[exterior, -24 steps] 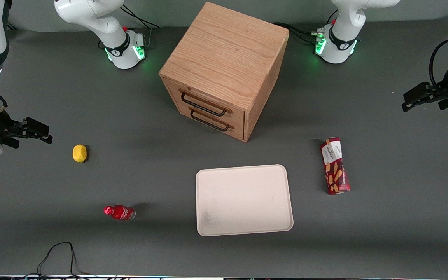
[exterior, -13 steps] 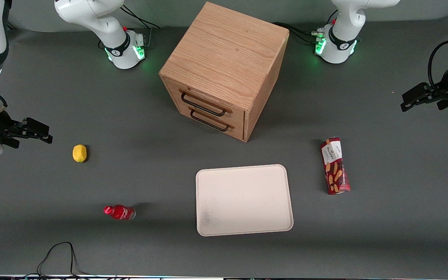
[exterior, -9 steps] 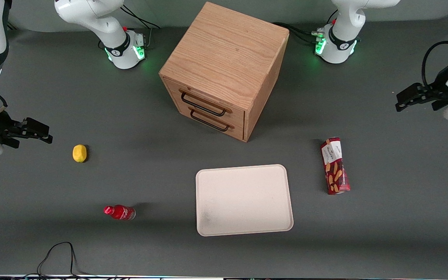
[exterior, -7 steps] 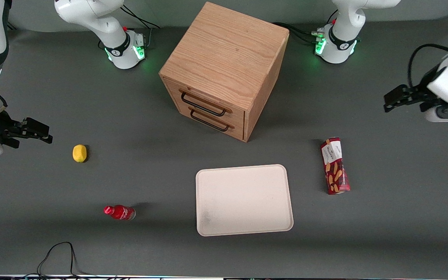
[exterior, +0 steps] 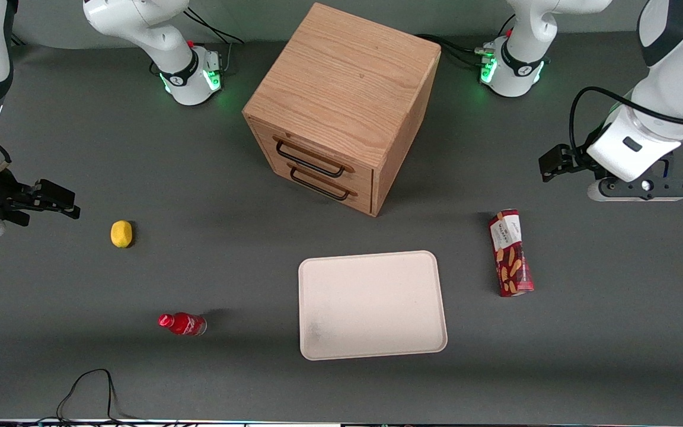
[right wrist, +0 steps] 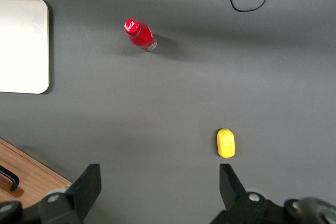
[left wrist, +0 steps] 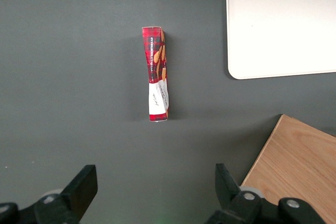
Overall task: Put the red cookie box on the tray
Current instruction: 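Move the open left gripper over the red plaid shortbread box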
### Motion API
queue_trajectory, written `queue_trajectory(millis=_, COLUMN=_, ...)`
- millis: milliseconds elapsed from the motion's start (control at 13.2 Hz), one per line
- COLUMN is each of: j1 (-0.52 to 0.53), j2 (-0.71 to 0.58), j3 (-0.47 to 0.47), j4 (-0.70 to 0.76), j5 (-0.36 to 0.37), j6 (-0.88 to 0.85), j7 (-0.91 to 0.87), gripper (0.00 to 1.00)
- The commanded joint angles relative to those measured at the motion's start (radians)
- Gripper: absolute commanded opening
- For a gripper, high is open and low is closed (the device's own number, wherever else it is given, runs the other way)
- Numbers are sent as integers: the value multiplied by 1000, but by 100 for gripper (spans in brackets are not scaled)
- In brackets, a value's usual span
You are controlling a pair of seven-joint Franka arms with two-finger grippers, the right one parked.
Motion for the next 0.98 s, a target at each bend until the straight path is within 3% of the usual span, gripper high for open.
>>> queue_trajectory(millis=0, j1=5, j2=19, j3=2, j4=6, j5=7, j6=24, j7=-4, gripper=100)
queue_trajectory(millis=303, j1=11, j2=79, j3=2, j4=-46, j5=0, j6=101, j7=-2, gripper=100)
queue_trajectory(millis=909, j1=19, j2=209, j3=4, j4=-330, j5=0, j6=564, j7=-2, gripper=100)
